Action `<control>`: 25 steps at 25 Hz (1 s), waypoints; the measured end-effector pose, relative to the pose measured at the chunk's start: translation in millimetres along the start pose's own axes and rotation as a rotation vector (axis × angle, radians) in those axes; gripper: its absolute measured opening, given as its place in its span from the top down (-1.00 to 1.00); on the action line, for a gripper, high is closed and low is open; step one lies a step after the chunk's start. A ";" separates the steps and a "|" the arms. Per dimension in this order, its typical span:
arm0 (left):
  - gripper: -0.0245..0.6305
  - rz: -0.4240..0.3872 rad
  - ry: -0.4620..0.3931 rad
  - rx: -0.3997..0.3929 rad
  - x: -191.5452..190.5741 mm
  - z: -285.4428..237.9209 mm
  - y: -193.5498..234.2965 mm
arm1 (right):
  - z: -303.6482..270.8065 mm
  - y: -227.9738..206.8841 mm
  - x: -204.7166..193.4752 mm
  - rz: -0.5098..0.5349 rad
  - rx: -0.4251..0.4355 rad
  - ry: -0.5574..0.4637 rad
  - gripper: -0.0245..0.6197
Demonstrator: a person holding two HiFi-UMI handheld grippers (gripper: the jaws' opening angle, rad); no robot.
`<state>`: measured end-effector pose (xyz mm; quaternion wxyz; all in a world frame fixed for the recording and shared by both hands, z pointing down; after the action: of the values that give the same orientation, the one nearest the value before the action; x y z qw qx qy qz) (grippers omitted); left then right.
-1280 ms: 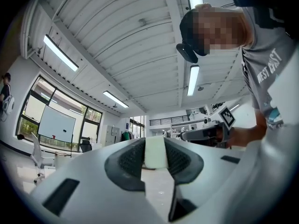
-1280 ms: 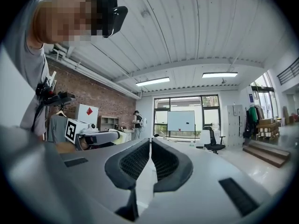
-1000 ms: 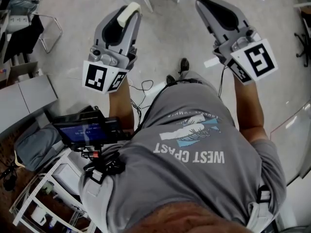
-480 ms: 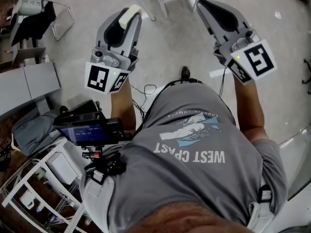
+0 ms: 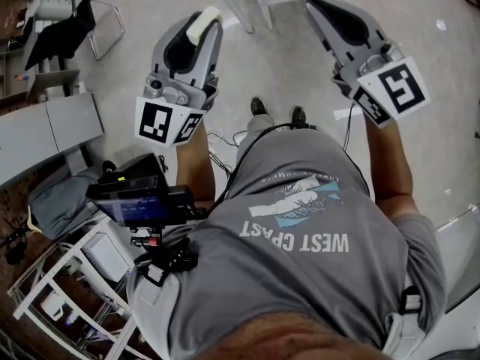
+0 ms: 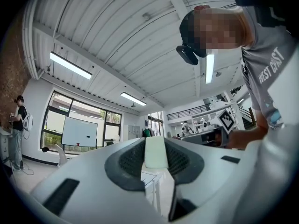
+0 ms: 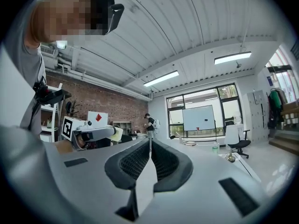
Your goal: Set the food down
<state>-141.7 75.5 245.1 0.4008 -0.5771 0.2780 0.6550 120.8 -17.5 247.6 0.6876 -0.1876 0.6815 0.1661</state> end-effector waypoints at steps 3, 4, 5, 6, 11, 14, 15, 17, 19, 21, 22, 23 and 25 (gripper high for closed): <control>0.60 0.020 0.011 -0.031 -8.0 -8.9 35.6 | -31.3 -6.4 0.1 -0.020 -0.038 0.004 0.88; 0.60 0.026 0.011 -0.040 -9.4 -11.5 48.3 | -41.9 -6.6 0.1 -0.024 -0.044 0.008 0.88; 0.60 0.034 0.009 -0.047 -11.1 -13.8 60.1 | -51.6 -6.6 -0.1 -0.024 -0.049 0.015 0.88; 0.60 0.041 0.006 -0.053 -13.1 -16.2 70.6 | -59.9 -6.8 -0.2 -0.022 -0.054 0.019 0.88; 0.60 0.048 -0.007 -0.105 -16.9 -27.8 100.4 | -82.3 -10.1 3.5 -0.018 -0.101 0.014 0.88; 0.60 0.037 -0.033 -0.128 -20.8 -34.8 110.0 | -88.7 -11.6 1.7 0.008 -0.113 0.013 0.88; 0.60 0.037 -0.034 -0.138 -31.5 -35.7 105.2 | -83.7 -11.3 -9.2 0.012 -0.118 0.010 0.88; 0.60 0.039 -0.021 -0.163 -87.2 -33.7 71.3 | -53.2 -14.0 -70.6 0.002 -0.134 0.003 0.88; 0.60 0.039 0.000 -0.189 -152.5 -36.5 33.8 | -21.1 -25.5 -143.8 -0.024 -0.150 -0.003 0.88; 0.60 0.036 0.006 -0.199 -164.4 -54.9 31.8 | -21.4 -44.7 -153.6 -0.032 -0.148 -0.005 0.88; 0.60 0.037 -0.002 -0.192 -153.6 -69.2 37.4 | -27.7 -57.1 -137.3 -0.023 -0.137 -0.001 0.88; 0.60 0.041 -0.016 -0.178 -138.5 -85.7 40.7 | -31.7 -71.0 -114.8 -0.008 -0.121 0.007 0.88; 0.60 0.058 -0.046 -0.144 -108.9 -124.1 35.8 | -27.9 -103.9 -67.9 0.024 -0.084 0.029 0.88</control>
<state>-104.5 -68.2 325.9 0.3454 -0.5810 0.2376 0.6976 145.6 -120.0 318.7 0.6670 -0.2106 0.6861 0.1999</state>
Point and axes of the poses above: the fingertips, and each gripper's own axes: z backward along the fingers, y to its left, x out of its top, the point moved 10 cm from there along z, backward along the fingers, and after that the axes turned 4 degrees about -x, right-handed, at the moved point
